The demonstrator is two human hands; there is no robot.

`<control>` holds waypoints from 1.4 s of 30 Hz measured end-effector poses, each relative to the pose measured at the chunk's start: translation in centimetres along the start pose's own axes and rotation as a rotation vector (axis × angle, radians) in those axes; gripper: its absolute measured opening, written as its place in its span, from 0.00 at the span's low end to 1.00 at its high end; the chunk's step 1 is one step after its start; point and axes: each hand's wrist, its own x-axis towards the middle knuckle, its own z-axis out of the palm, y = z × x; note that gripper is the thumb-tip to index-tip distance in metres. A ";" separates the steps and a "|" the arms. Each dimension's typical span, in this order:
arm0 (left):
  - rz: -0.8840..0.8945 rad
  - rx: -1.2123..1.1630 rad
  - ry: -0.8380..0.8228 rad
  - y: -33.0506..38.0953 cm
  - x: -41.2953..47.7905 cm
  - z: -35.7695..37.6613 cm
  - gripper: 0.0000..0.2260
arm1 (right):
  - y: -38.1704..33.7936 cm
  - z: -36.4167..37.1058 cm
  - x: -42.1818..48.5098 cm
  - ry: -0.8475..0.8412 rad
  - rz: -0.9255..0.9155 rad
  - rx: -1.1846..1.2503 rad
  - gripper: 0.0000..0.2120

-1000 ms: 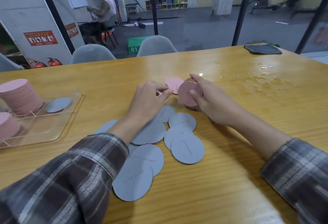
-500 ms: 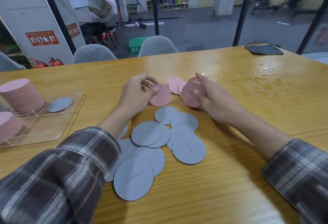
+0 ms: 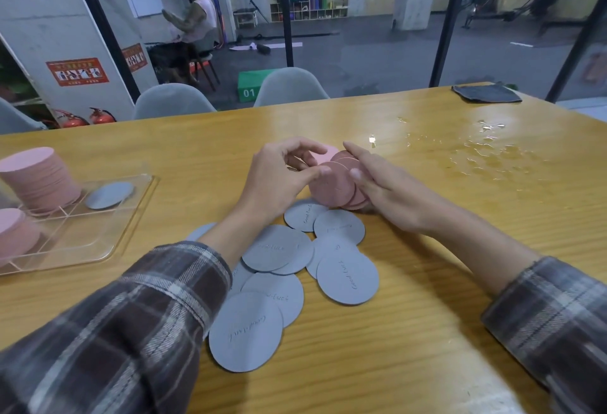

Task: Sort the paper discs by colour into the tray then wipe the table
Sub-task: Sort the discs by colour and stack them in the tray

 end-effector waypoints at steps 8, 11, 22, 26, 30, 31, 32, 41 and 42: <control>-0.011 0.024 0.018 0.8 0.2 0.9 0.11 | 0.1 0.3 0.2 0.012 0.031 -0.100 0.33; -0.025 0.064 -0.021 0.3 0.8 1.1 0.07 | 0.9 -0.4 0.2 0.051 0.070 -0.118 0.32; 0.122 0.539 -0.446 -3.0 3.0 2.6 0.19 | 3.2 -2.7 -0.3 0.145 0.178 -0.150 0.32; 0.138 0.474 -0.374 -2.7 2.6 2.2 0.10 | 3.0 -2.6 -0.3 0.152 0.182 -0.139 0.32; 0.119 0.506 -0.301 -3.1 2.2 1.4 0.06 | 2.6 -2.3 -0.3 0.151 0.175 -0.131 0.31; 0.106 0.508 -0.297 -3.1 2.1 1.3 0.06 | 2.4 -2.2 -0.4 0.153 0.171 -0.123 0.31; 0.092 0.491 -0.291 -3.0 1.9 1.1 0.06 | 2.3 -2.1 -0.4 0.157 0.168 -0.117 0.31; -0.120 0.032 -0.060 -1.3 1.3 0.2 0.18 | 2.4 -2.0 -0.2 0.176 0.177 -0.087 0.31; -0.114 -0.034 -0.053 -1.2 1.3 0.0 0.17 | 2.5 -1.9 -0.2 0.173 0.173 -0.088 0.31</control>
